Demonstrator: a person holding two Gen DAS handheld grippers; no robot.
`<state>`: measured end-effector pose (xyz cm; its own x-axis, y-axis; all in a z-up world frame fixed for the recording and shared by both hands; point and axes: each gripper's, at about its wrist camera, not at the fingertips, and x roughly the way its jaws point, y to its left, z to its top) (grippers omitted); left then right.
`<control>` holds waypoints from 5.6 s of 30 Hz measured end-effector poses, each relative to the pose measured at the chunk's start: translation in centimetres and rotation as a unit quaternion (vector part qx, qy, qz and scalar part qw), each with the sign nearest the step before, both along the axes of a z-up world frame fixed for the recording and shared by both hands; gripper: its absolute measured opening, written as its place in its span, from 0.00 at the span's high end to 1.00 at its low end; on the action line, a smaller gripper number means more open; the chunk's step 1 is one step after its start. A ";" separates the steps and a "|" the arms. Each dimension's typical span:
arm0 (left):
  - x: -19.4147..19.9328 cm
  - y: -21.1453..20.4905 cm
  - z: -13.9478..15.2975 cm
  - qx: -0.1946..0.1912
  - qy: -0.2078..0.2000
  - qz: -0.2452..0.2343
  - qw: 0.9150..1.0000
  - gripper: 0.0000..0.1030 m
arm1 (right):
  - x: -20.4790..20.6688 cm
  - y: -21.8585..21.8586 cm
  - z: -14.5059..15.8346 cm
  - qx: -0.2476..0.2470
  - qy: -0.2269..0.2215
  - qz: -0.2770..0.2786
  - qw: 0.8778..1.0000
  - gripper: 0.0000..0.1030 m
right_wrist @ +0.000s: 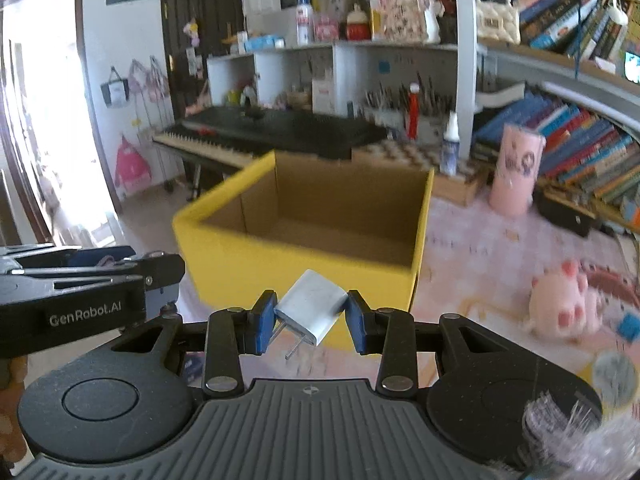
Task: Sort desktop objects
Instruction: 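Carry toy car in left tool while right tool carries plug toward yellow box, then lower toy car into box and open left tool while right tool releases plug, then lift both open tools up out of the yellow box, then move right tool toward yellow tape roll while left tool approaches pink plush paw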
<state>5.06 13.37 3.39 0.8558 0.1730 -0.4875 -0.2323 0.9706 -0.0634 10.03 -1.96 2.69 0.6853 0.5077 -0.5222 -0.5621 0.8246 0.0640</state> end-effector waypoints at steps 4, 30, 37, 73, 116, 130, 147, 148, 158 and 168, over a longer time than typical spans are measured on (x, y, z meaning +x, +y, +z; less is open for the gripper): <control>2.0 -0.2 0.6 0.003 -0.008 0.007 1.000 0.57 | 2.4 0.4 1.1 0.005 -0.010 0.011 1.000 0.66; 14.1 -1.6 -1.8 0.001 0.061 0.023 0.998 0.57 | 16.9 2.2 -1.7 -0.083 0.039 0.114 0.989 0.66; 15.9 -1.0 -2.8 -0.004 0.095 0.026 0.995 0.57 | 18.8 4.0 -2.6 -0.134 0.034 0.159 0.977 0.66; 16.6 -2.0 -2.5 0.028 0.088 0.029 0.995 0.49 | 20.6 4.9 -3.1 -0.197 0.002 0.209 0.958 0.62; -1.6 -0.2 -1.2 0.015 0.023 0.012 1.000 0.34 | -2.0 -4.3 -1.4 0.020 -0.002 -0.135 0.991 0.44; -4.7 -2.0 -2.9 0.027 0.045 -0.027 0.998 0.26 | -7.2 -4.6 -3.7 -0.010 0.010 -0.145 0.989 0.41; -6.2 -4.5 -4.4 0.017 0.070 -0.069 0.995 0.24 | -10.6 -6.6 -4.9 -0.027 0.035 -0.183 0.982 0.34; -6.2 -4.7 -4.5 0.016 0.071 -0.073 0.995 0.24 | -10.8 -6.9 -4.9 -0.028 0.036 -0.187 0.981 0.33; -5.1 -8.7 -5.1 0.014 0.077 -0.133 0.988 0.24 | -11.9 -10.7 -5.5 -0.036 0.048 -0.242 0.968 0.30; -2.9 -12.9 -5.2 0.020 0.081 -0.180 0.980 0.24 | -11.3 -14.8 -5.8 -0.032 0.057 -0.289 0.955 0.29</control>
